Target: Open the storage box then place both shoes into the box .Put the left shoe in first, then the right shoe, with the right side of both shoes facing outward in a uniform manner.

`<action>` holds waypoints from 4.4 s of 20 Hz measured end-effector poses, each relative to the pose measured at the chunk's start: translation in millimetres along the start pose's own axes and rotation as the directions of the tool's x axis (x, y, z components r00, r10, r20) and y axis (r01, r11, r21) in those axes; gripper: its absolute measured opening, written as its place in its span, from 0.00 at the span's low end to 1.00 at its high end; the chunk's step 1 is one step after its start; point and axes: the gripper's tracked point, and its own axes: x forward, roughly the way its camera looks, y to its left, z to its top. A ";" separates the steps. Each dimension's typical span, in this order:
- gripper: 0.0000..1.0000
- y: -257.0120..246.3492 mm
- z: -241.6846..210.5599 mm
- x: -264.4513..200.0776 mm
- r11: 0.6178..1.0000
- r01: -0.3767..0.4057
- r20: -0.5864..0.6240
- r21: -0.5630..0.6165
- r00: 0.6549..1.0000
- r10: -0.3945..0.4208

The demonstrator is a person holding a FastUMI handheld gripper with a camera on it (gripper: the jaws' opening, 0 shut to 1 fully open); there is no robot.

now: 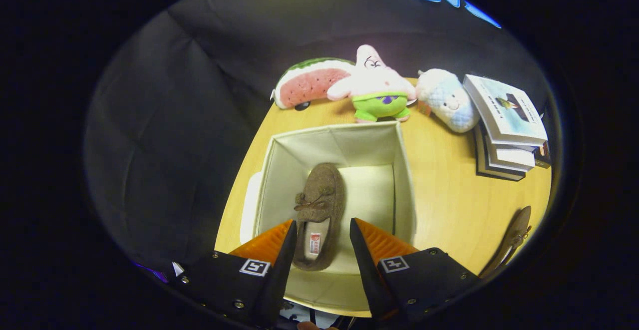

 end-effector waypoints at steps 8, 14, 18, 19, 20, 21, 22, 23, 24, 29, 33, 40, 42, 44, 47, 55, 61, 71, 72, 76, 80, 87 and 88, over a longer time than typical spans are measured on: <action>0.65 -94.6 -1.3 -64.4 0.993 0.043 0.079 0.111 0.996 -0.052; 0.65 -181.2 -14.3 -90.3 0.987 0.089 0.143 0.136 0.984 -0.108; 0.65 -238.5 -39.7 -103.4 0.979 0.146 0.160 0.141 0.973 -0.168; 0.65 -251.0 -49.1 -105.4 0.976 0.156 0.153 0.151 0.972 -0.179; 0.65 -262.3 -59.4 -108.2 0.973 0.162 0.142 0.163 0.972 -0.185; 0.65 -274.8 -67.1 -110.9 0.969 0.170 0.137 0.177 0.971 -0.195; 0.65 -287.5 -75.1 -113.9 0.964 0.185 0.128 0.190 0.969 -0.211; 0.65 -299.4 -81.9 -117.1 0.960 0.196 0.124 0.198 0.967 -0.223; 0.65 -311.0 -89.0 -119.1 0.957 0.207 0.119 0.204 0.965 -0.234; 0.65 -363.5 -121.8 -132.0 0.939 0.258 0.098 0.228 0.953 -0.285; 0.65 -393.8 -153.1 -135.9 0.923 0.300 0.054 0.241 0.945 -0.322; 0.65 -428.4 -185.6 -117.5 0.909 0.348 -0.040 0.232 0.937 -0.348; 0.65 -437.6 -188.8 -107.0 0.909 0.356 -0.068 0.219 0.934 -0.350; 0.65 -440.8 -187.0 -103.3 0.902 0.375 -0.097 0.216 0.927 -0.362; 0.59 -440.7 -187.5 -84.5 0.913 0.328 -0.122 0.241 0.944 -0.307; 0.00 -413.9 -176.2 -105.0 0.891 0.281 -0.157 0.356 0.958 -0.239; 0.00 -357.0 -130.3 -132.0 0.912 0.225 -0.113 0.343 0.974 -0.198; 0.00 -232.6 -46.1 -130.9 0.977 0.130 -0.018 0.166 0.991 -0.129; 0.00 -218.1 -40.6 -127.5 0.981 0.113 -0.013 0.156 0.994 -0.112; 0.00 -161.8 -15.1 -113.0 0.992 0.062 -0.002 0.107 0.998 -0.062; 0.00 -102.4 5.5 -92.3 0.995 0.014 -0.003 0.097 1.000 -0.014; 0.00 -38.9 20.7 -30.0 0.998 0.026 -0.054 0.065 0.998 -0.022; 0.00 -35.2 17.2 -16.8 0.996 0.042 -0.076 0.075 0.996 -0.036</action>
